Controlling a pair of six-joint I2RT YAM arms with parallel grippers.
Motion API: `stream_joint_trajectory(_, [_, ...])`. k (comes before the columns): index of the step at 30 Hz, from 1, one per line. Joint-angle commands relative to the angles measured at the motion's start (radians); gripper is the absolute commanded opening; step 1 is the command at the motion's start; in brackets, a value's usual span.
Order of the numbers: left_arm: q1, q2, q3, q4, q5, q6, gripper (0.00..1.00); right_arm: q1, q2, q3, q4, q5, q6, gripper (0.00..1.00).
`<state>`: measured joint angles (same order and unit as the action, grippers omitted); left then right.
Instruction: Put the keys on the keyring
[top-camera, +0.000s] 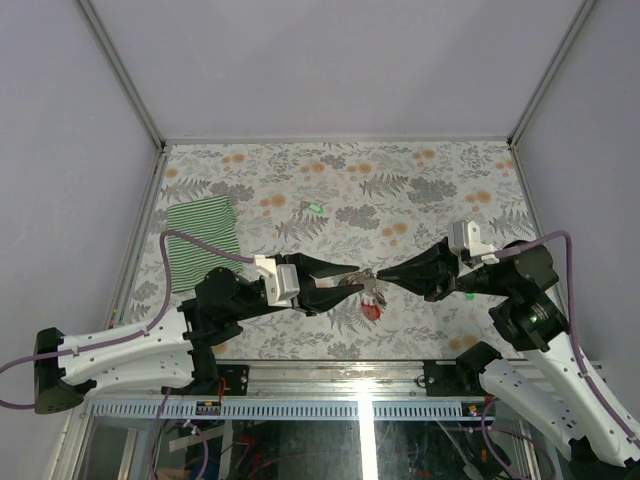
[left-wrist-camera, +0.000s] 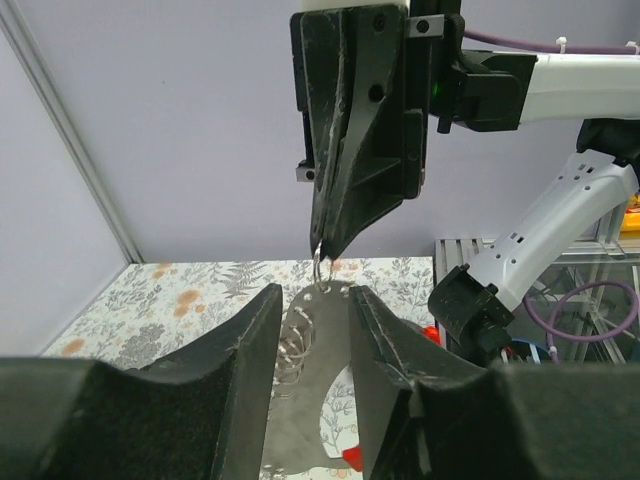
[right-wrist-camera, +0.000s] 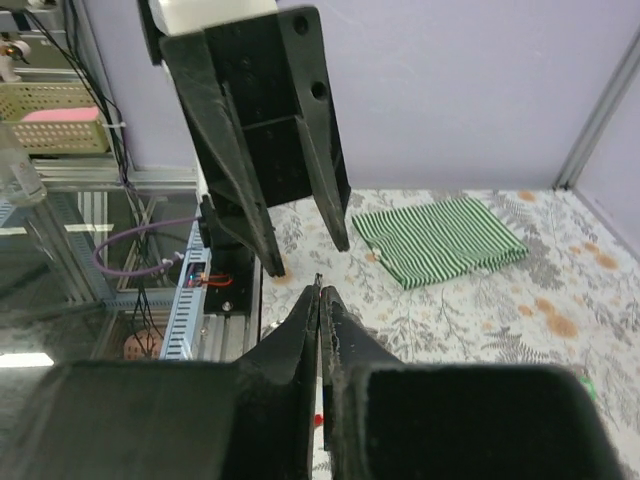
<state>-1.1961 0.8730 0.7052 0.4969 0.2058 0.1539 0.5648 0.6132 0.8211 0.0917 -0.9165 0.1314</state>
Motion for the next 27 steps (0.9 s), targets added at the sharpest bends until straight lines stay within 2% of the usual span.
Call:
stream_joint_trajectory(1, [-0.004,-0.019,-0.013,0.062,0.005,-0.005,0.32,0.000,-0.014,0.017,0.214,-0.046,0.095,0.00])
stream_joint_trajectory(8, [-0.005,0.004,-0.019,0.153,0.024,-0.052,0.24,-0.001,0.006,-0.002,0.334,-0.049,0.173,0.00])
stream_joint_trajectory(27, [-0.005,0.041,-0.023,0.285,0.044,-0.111,0.25,0.000,0.013,-0.006,0.345,-0.073,0.176,0.00])
